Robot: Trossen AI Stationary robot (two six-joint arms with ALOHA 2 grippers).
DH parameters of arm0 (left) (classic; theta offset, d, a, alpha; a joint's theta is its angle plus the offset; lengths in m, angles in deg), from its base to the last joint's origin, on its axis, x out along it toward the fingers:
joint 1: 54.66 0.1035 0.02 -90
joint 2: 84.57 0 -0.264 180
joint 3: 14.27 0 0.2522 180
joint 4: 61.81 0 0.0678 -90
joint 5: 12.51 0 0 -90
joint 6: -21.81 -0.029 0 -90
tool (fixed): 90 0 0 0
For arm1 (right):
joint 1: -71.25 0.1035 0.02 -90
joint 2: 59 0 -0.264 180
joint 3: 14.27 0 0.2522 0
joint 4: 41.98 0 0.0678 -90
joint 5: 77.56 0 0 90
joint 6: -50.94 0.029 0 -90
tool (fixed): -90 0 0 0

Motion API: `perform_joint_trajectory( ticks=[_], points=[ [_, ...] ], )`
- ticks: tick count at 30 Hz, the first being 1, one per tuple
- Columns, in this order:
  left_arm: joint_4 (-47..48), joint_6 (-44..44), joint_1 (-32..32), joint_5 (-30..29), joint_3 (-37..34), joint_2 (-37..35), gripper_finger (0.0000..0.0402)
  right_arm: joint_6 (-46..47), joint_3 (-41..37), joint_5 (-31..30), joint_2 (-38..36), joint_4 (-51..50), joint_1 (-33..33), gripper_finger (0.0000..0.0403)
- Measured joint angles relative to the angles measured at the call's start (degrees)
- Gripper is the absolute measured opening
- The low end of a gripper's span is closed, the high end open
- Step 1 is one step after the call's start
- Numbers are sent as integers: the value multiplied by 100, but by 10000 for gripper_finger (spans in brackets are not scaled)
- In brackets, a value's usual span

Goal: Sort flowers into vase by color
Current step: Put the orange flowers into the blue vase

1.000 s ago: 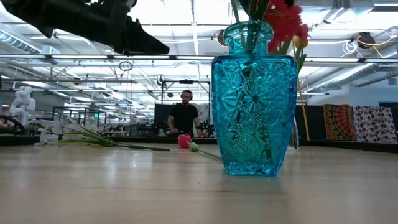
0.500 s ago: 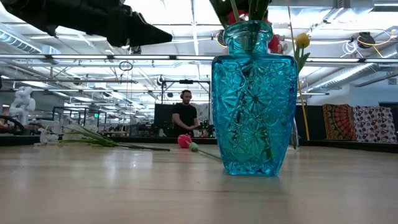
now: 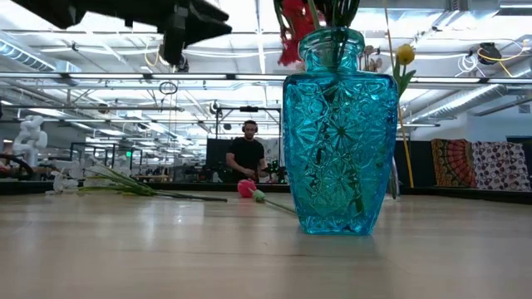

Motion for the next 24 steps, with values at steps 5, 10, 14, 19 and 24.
perform_joint_trajectory(
  ticks=[5, 10, 14, 19, 24],
  points=[
    [4, -1688, -277, -437, 356, 0, 155, 0, 2, 298, 115, 112, -136, 2],
    [141, -3568, -521, -710, 567, 0, 155, 0, 2, 336, 306, 135, -308, 2],
    [427, -4983, -549, -803, 685, 131, 155, 95, 214, 788, 672, 132, -370, 2],
    [846, -5692, -549, -1150, 1057, 417, 155, 153, 824, 1031, 1154, -461, -388, 2],
    [815, -6279, -542, -1418, 1199, 645, 154, 152, 1461, 1059, 1476, -1308, -381, 2]
  ],
)
